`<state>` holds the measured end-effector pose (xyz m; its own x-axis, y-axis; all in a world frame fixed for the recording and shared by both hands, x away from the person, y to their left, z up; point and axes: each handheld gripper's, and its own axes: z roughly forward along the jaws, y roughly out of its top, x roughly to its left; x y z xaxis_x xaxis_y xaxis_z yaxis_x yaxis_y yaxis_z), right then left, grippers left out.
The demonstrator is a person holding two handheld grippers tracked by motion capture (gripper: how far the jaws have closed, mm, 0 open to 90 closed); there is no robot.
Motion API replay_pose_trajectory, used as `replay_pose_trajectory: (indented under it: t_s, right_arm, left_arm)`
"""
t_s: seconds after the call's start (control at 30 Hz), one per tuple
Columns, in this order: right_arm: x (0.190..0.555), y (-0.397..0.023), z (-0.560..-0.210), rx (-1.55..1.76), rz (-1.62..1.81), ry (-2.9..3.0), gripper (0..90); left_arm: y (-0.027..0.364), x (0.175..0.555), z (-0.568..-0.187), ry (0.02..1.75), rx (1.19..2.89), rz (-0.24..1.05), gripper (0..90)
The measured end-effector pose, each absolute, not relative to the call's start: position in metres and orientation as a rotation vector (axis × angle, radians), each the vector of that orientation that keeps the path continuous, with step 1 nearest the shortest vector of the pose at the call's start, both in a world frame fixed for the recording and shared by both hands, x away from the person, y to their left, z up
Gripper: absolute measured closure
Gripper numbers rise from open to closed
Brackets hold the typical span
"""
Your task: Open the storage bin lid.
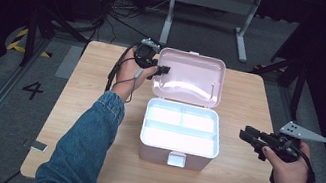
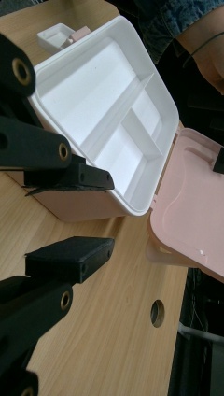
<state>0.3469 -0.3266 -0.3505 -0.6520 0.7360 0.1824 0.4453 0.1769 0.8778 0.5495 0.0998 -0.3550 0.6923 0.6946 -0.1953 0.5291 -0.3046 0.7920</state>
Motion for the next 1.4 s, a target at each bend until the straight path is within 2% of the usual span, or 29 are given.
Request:
replay_pose_trajectory:
  t_s: [0.8, 1.1, 1.4]
  right_arm:
    - [0.346, -0.331, -0.349, 1.133, 1.496, 2.162, 65.1]
    - [0.346, -0.331, -0.349, 1.128, 1.489, 2.167, 64.7]
    - [0.347, -0.329, -0.350, 1.134, 1.480, 2.171, 63.8]
  left_arm:
    - [0.104, 0.553, -0.389, 1.082, 2.017, 0.088, 47.1]
    - [0.109, 0.551, -0.389, 1.101, 2.020, 0.125, 46.9]
    - [0.119, 0.536, -0.365, 1.062, 1.985, 0.203, 45.9]
